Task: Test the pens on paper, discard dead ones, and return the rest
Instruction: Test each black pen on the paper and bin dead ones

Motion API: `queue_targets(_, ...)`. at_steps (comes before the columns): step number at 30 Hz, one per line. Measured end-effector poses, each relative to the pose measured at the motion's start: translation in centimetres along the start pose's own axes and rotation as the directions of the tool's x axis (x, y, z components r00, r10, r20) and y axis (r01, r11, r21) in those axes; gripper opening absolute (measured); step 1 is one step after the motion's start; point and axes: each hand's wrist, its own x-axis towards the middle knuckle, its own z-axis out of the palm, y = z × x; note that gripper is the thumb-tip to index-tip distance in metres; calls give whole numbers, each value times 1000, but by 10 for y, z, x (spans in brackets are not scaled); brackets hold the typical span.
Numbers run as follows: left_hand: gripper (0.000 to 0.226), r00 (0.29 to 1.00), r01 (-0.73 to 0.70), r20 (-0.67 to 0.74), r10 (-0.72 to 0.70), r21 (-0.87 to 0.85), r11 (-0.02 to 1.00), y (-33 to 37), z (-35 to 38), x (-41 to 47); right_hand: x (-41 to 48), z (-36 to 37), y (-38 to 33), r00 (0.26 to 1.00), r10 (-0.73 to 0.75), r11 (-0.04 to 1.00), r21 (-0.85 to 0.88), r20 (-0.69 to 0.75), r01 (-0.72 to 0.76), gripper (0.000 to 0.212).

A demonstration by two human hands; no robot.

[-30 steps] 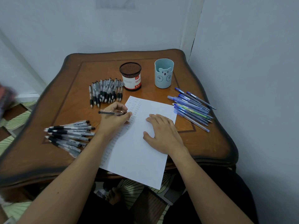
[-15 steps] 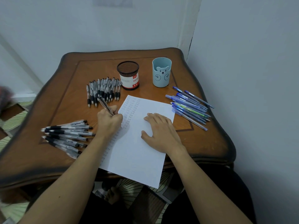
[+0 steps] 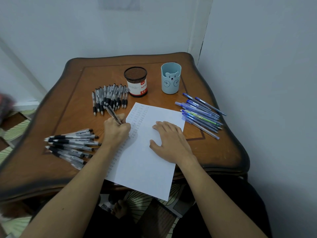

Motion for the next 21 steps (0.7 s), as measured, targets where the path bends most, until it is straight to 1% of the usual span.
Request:
queue_targets(3, 44, 1000, -23, 18, 23, -8, 1000, 1, 1, -2, 0, 0, 0, 1000, -3, 1000, 1, -10, 3, 55)
queue_targets(6, 44, 999, -10, 37, 11, -31, 999, -3, 0, 0, 0, 0, 0, 1000, -1, 1000, 2, -5, 1, 55)
queue_targets(8, 43, 998, -12, 56, 13, -15, 1000, -4, 0, 1, 0, 0, 0, 1000, 0, 1000, 1, -1, 0, 55)
queue_targets(11, 43, 999, -26, 44, 25, 11, 1000, -4, 1, 0, 0, -1, 0, 1000, -1, 1000, 3, -6, 1, 55)
queue_targets(17, 43, 999, -27, 38, 28, -20, 999, -4, 1, 0, 0, -1, -1, 1000, 0, 1000, -5, -2, 0, 55)
queue_targets(21, 36, 997, -42, 58, 42, -2, 999, -4, 1, -1, 0, -1, -1, 1000, 3, 1000, -4, 0, -3, 55)
